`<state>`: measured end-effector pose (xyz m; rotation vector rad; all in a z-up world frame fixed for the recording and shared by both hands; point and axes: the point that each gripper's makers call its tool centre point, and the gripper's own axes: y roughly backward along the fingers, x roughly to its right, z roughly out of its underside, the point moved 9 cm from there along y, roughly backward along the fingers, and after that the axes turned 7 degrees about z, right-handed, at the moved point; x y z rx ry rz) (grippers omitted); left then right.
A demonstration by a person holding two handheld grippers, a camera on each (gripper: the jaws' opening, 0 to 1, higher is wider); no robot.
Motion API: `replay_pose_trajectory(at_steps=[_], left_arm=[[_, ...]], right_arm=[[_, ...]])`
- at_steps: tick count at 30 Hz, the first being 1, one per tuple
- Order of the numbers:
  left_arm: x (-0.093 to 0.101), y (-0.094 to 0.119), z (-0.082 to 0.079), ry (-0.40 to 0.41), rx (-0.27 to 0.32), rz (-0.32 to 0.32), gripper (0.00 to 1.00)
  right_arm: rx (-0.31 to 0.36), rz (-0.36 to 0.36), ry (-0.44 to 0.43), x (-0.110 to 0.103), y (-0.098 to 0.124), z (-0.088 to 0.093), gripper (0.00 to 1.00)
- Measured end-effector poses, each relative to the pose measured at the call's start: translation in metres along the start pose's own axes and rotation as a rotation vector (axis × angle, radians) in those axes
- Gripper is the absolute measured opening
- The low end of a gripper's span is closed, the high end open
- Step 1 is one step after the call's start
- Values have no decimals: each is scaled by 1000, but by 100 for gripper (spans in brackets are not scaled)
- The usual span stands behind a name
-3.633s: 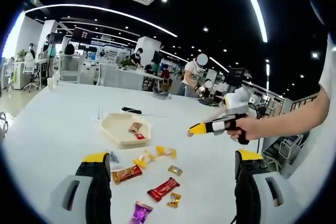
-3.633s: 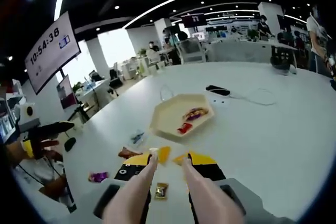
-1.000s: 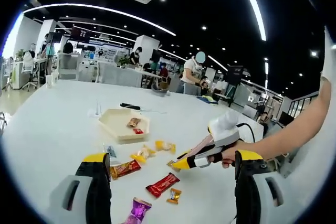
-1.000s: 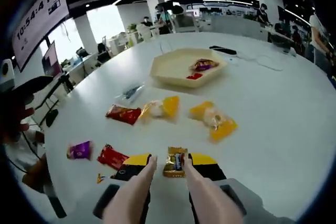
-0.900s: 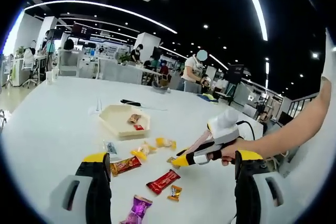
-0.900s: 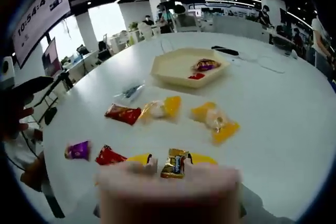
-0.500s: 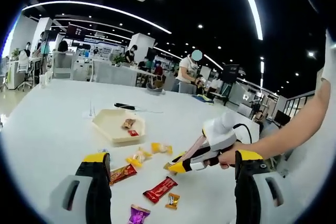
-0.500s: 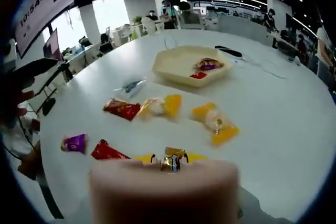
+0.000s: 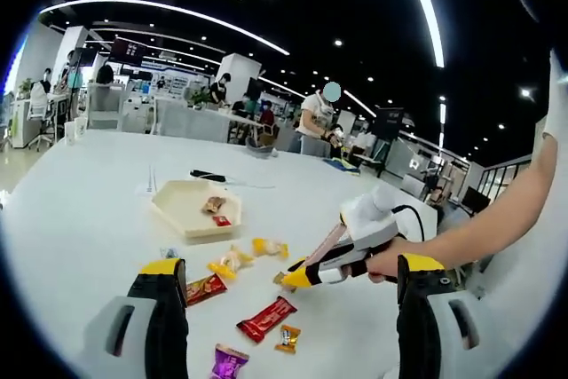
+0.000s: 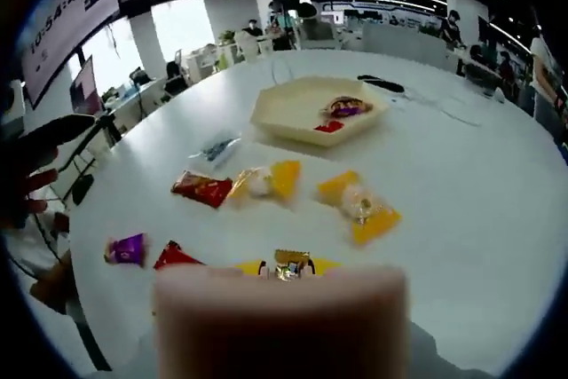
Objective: Place the target food into the container with the food tongs after gripping and lifting it, then release it inside without dropping or visibly crushing the food.
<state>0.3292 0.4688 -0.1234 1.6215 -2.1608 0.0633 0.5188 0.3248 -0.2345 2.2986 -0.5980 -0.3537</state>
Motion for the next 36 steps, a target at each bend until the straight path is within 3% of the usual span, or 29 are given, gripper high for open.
replay_pose_trajectory(at_steps=[8, 13, 19, 26, 33, 35, 36], left_arm=[[-6, 2, -1, -3, -7, -10, 99], [-10, 3, 0, -1, -9, -19, 99], [-13, 4, 0, 2, -8, -23, 99], [-14, 9, 5, 12, -13, -40, 99], [-14, 9, 7, 18, -18, -45, 99], [-14, 9, 7, 23, -13, -45, 99], [-14, 8, 7, 20, -19, -43, 99]], right_arm=[[21, -1, -88, 4, 11, 0, 17], [75, -2, -180, 14, 18, -9, 17], [105, -14, -227, 20, 23, -17, 17], [111, -37, -169, 12, 35, -19, 18], [167, -30, -193, 26, 40, -34, 17], [143, -32, -47, 16, 40, -38, 17], [155, -36, -44, 13, 40, -41, 17]])
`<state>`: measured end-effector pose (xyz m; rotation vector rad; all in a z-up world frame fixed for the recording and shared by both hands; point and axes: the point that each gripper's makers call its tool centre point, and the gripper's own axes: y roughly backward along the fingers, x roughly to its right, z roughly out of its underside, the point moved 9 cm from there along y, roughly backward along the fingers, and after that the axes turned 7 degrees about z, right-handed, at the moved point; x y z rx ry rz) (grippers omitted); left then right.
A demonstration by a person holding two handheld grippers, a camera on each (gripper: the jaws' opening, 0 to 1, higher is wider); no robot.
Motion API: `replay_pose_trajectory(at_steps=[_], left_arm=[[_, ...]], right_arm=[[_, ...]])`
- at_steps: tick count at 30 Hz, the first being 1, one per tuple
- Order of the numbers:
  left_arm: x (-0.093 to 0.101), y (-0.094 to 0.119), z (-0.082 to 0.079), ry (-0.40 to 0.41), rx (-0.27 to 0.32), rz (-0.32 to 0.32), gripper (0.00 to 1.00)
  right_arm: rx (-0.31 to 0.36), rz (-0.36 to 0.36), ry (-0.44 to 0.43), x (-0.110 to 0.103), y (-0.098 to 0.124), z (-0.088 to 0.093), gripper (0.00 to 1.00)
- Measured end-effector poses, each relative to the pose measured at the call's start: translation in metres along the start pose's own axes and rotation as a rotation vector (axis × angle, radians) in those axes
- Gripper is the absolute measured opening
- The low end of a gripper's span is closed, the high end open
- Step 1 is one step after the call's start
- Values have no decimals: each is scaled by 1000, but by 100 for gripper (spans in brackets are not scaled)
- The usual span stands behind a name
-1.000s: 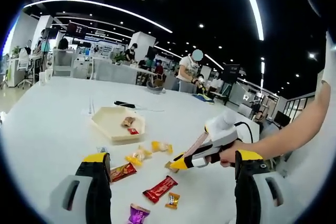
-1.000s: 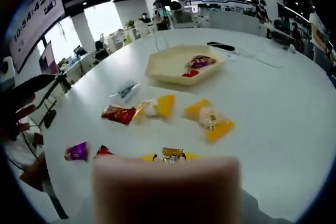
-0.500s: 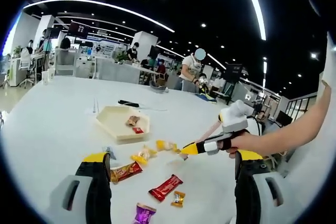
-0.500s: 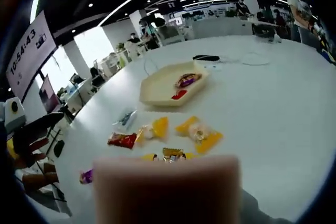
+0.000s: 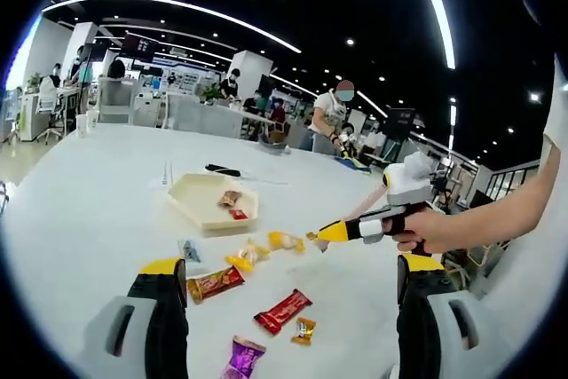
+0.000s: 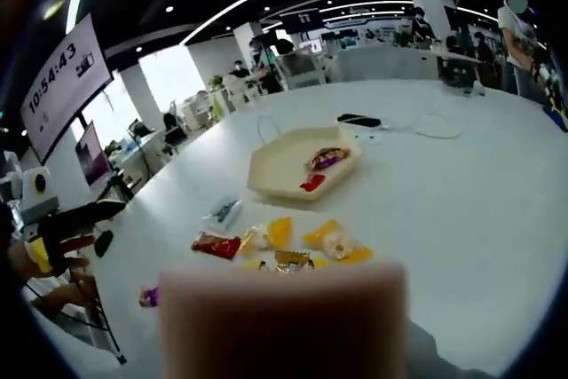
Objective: Place the target food into the container with the food tongs after gripping and lifting it, then release it inside without dropping or visibly crushing the food.
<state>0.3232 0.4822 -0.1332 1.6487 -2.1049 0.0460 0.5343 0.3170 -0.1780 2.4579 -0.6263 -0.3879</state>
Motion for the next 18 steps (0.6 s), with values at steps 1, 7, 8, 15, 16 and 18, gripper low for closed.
replay_pose_trajectory(at_steps=[1, 7, 8, 15, 16, 18], left_arm=[[0, 0, 0, -1, -1, 0, 99], [0, 3, -2, -4, 8, -7, 99], [0, 3, -2, -5, 6, -9, 99], [3, 7, 1, 3, 5, -11, 99], [3, 6, 3, 7, 4, -10, 99], [5, 4, 6, 16, -1, -5, 99]], right_arm=[[2, 0, -4, 0, 0, -1, 17], [88, 0, -62, -1, 9, -22, 17], [92, 0, -42, -1, 10, -25, 17], [153, 12, -54, 9, 23, -47, 18], [157, 13, -60, 10, 25, -48, 18], [162, 13, -77, 11, 28, -49, 18]])
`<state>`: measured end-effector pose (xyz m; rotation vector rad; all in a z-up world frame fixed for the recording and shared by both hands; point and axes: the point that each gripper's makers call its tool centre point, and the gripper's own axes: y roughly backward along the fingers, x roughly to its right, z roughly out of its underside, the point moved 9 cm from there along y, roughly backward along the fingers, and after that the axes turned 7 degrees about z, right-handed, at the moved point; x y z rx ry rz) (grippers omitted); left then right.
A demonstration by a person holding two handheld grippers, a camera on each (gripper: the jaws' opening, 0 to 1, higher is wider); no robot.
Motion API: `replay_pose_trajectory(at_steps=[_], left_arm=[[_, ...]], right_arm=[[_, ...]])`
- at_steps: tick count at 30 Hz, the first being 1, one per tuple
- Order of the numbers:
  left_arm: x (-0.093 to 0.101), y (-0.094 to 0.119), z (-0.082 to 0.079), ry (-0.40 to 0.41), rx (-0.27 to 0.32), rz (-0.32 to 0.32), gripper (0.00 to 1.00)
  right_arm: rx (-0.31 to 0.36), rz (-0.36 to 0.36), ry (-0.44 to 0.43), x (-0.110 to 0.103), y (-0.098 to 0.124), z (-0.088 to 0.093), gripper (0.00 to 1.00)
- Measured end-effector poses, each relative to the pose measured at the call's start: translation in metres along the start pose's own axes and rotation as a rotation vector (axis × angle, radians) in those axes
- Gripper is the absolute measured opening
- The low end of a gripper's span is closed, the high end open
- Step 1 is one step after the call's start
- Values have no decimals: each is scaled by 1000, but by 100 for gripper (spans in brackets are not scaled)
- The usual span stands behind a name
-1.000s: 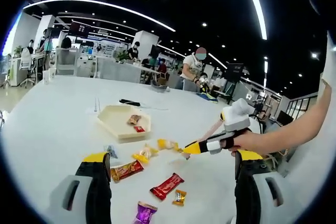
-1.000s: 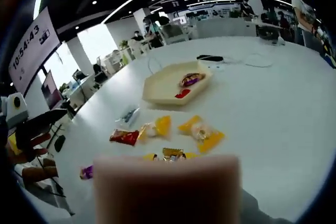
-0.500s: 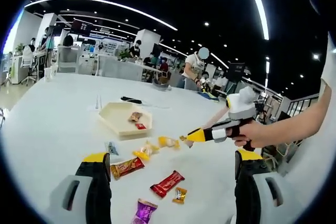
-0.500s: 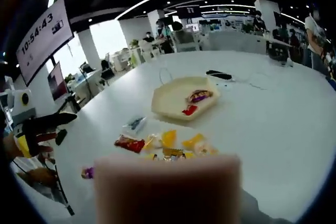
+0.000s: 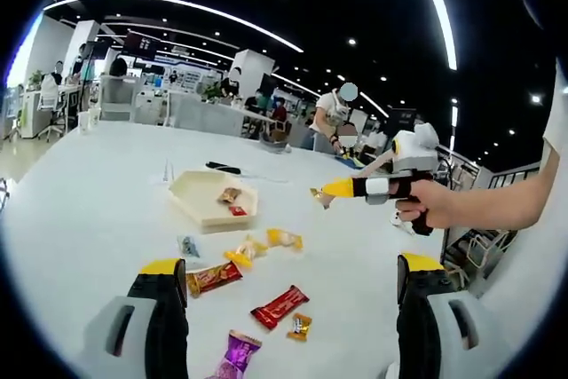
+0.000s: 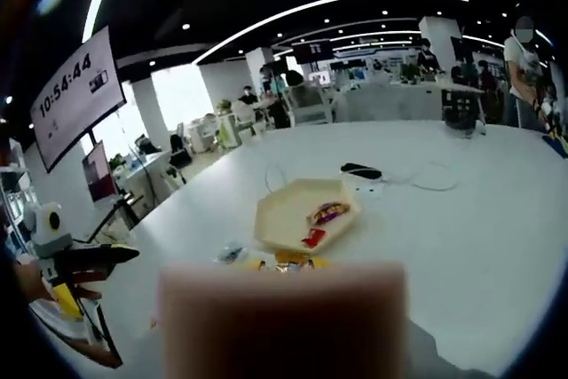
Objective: Place the target food into the container with the food tongs after gripping and lifting it, then release it inside without dropping or visibly crushing the food.
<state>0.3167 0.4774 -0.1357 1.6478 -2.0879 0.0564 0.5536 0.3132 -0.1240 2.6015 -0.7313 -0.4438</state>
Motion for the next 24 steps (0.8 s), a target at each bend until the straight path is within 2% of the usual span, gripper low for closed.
replay_pose_trajectory(at_steps=[7, 17, 20, 24], left_arm=[[4, -7, -3, -6, 2, 10, 99], [5, -10, -17, -41, 15, 5, 99], [6, -9, -16, -40, 17, 3, 99], [6, -6, -7, -8, 15, 0, 99]], right_arm=[[21, -2, -4, 0, 7, -10, 18], [83, -13, 13, 12, 12, -42, 18], [103, -9, 13, 15, 14, -51, 18], [137, -10, 7, 19, 18, -63, 18]])
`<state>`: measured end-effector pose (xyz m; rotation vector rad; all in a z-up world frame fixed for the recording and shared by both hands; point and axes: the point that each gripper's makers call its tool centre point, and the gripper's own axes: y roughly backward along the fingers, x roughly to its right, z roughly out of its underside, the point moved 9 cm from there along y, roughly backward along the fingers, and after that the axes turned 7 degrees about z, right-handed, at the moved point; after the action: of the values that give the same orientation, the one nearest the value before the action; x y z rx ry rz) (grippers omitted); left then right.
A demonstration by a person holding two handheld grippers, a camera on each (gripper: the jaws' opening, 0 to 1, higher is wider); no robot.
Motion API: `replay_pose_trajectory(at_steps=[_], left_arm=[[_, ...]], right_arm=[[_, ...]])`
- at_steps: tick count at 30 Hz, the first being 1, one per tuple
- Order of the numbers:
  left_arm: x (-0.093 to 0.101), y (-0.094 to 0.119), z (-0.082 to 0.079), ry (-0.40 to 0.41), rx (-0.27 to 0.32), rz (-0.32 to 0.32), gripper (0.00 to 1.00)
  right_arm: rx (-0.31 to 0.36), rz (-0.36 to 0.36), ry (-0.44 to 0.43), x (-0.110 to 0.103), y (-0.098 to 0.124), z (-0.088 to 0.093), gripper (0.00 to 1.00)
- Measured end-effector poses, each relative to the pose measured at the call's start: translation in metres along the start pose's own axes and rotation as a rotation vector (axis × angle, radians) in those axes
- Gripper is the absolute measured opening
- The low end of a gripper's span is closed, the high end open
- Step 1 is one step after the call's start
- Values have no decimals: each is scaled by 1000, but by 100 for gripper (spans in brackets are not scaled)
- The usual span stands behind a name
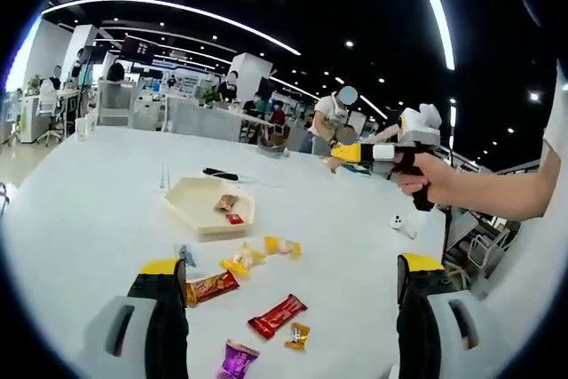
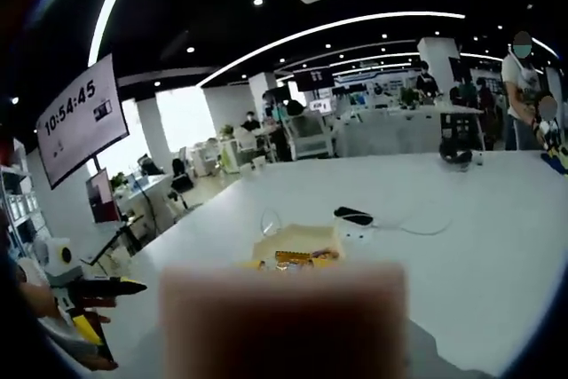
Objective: Place the target food into the container with the food tongs after gripping and lifting it, then release it inside without dropping or visibly crushing the food.
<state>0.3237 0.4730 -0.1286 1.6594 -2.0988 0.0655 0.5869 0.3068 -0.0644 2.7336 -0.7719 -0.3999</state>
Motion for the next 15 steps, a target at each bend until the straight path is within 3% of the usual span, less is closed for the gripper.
replay_pose_trajectory(at_steps=[15], left_arm=[[1, 3, 5, 5, -3, -17, 99]], right_arm=[[20, -64, 67, -10, -2, -14, 18]])
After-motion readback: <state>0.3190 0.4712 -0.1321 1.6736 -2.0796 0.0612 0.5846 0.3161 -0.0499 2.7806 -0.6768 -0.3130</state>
